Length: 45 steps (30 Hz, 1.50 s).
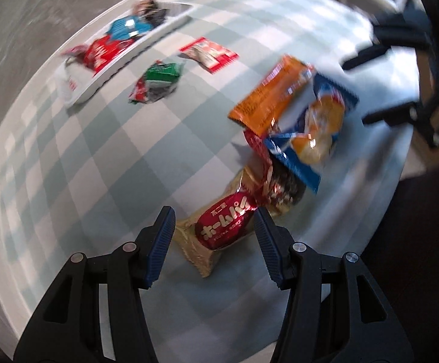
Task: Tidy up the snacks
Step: 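Grasp the gold-red wrapped cake with the left gripper while the right grasps the blue Tip cake, then lift both held cakes and carry them over the white tray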
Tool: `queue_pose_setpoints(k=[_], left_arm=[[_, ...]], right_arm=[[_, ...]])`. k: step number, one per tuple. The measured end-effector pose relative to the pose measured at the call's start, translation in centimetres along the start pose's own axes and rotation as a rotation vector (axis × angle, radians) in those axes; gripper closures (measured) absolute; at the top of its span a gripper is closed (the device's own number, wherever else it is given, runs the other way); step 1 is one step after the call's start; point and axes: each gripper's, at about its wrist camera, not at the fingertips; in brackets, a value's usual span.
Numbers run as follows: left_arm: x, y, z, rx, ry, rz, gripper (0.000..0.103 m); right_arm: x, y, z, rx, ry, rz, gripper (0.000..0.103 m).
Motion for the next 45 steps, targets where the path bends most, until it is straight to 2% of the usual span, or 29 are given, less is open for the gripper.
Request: queue_pose_setpoints(k=[5,9,15,16,18,20,25,34,45], left_arm=[[-1.4,0.0,1.4,-0.191,0.003,-0.053,0.051],[-2.4,-0.2,2.1,-0.285,0.002,-0.07,0.051],[-3.0,-0.7,1.3,-0.289,0.055,-0.078,0.05],[-3.0,-0.8,1.0,-0.288,0.065,-0.079,0.05],[-3.1,-0.9,0.7,-0.287,0.079,-0.084,0.05],[-3.4,-1.1,0.5,-0.285,0.097,-0.088,0.05],[-4.3,-1.7,-1.2,-0.226,0.166,-0.095,0.052],[-5.2,-2.3,-5.4,-0.021,0.255,-0.072,0.066],[-5.7,-2.4,-9.4,0.212,0.331,-0.039,0.071]], right_arm=[[-1.5,-0.6,-1.3,0.164,0.03,-0.03,0.049],[-2.4,-1.0,-1.9,0.239,0.025,-0.05,0.049],[-3.8,-1.5,-2.3,0.289,-0.01,-0.081,0.05],[-4.0,-1.6,-2.2,0.286,-0.017,-0.088,0.052],[-4.2,-1.8,-2.1,0.269,-0.036,-0.092,0.065],[-4.4,-2.0,-1.8,0.245,-0.055,-0.099,0.068],[-4.5,-2.3,-0.2,0.103,-0.126,-0.089,0.072],[-4.1,-0.9,4.7,-0.337,-0.333,-0.043,0.072],[-3.8,1.0,6.8,-0.581,-0.422,0.007,0.072]])
Point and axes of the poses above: each gripper's, at about its wrist camera, not at the fingertips, and x roughly against the way its jaws point, z to its right, y to its underside, and after that the axes turned 6 degrees about z, right-handed
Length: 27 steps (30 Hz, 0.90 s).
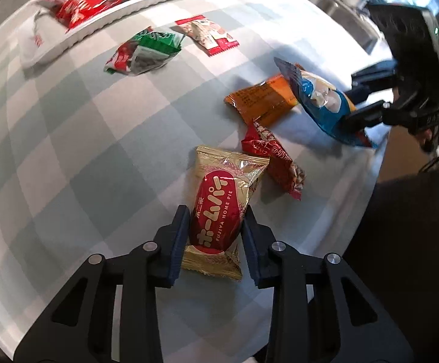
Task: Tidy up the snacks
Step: 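Lift both held cakes and carry them over the white tray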
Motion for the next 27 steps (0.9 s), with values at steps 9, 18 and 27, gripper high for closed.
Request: queue_pose_setpoints(k=[9,18,27], left_arm=[[0.5,0.7,-1.4,0.093,0.007,0.041,0.071],[0.2,0.5,1.3,0.03,-0.062,0.03,0.071],[0.6,1.2,-0.3,0.201,0.032,0.11,0.073]], right_arm=[[0.6,-0.6,1.0,-0.074,-0.036,0.034,0.072],[0.5,0.1,0.6,-0.071,-0.027,0.028,0.072],[1.1,0.0,1.3,-0.13,-0.065,0.049,0.072]])
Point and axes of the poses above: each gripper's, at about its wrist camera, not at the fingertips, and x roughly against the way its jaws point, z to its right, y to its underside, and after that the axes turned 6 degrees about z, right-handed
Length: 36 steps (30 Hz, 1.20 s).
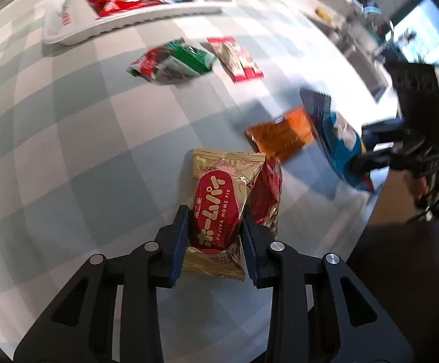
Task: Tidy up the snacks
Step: 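Lift both held cakes and carry them over the white tray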
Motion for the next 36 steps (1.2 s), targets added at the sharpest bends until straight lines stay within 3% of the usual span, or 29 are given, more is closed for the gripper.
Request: queue_pose_setpoints(k=[11,22,36], left_arm=[[3.0,-0.9,-1.7,0.144,0.122,0.115,0.073],[5.7,-3.7,-2.7,0.192,0.145,0.183,0.073],[7.3,-8.4,-6.4,0.298,0.141,0.261,0.073]], right_arm=[[0.9,-1.1,1.1,-0.128,-0.102,0.042,0.072],[2.0,-3.6,3.2,-0.251,-0.167,0.11,0.072],[3.0,-8.8,4.5,-0.288,-0.156,0.184,0.072]])
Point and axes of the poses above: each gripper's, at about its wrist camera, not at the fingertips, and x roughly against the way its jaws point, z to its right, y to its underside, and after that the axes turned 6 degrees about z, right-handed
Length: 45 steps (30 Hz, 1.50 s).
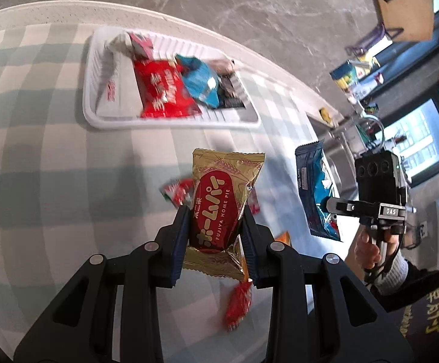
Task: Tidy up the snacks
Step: 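Lift both held cakes and carry them over the white tray, then open both grippers to release the cakes into the tray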
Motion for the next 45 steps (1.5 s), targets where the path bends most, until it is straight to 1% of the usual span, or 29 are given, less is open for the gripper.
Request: queue_pose_setpoints(k=[7,13,21,27,32,38,40,45], left_arm=[[-0.4,-3.9,-1.6,0.028,-0.047,0.044,0.073],[-1.2,-7.5,-3.0,0.039,-0.057,0.069,0.073],[-3.5,-12.9,-3.3,0.005,-0.078,0.078,0.073],[-6.7,-17.5,-2.9,-0.036,-0.103,0.056,0.073],[-9.4,-19.7,-3.1,-0.05,-0.121,0.03,0.073],[-12.6,-21.9,-3.8,-0.055,-0.147,0.006,0.072],[-13.5,-22.4,-4.1,-0.058,-0.157,-0.001,0.072],[-15.4,-22.8,-4.3,-0.072,-0.195,-0.012,0.072]], right_arm=[[-0.7,-3.4,0.3,-0.011,0.025,0.027,0.072],[-1.9,-6.5,0.2,-0.007,0.043,0.036,0.072],[-4.4,-11.2,0.0,0.016,0.083,0.046,0.072],[-6.4,-14.6,0.2,0.032,0.128,0.046,0.072],[-8.3,-17.3,0.3,0.051,0.187,0.03,0.071],[-10.2,-19.7,0.5,0.075,0.249,0.012,0.07],[-10.7,-20.2,0.5,0.082,0.259,0.009,0.07],[-11.6,-20.5,-0.1,0.128,0.313,0.003,0.069]])
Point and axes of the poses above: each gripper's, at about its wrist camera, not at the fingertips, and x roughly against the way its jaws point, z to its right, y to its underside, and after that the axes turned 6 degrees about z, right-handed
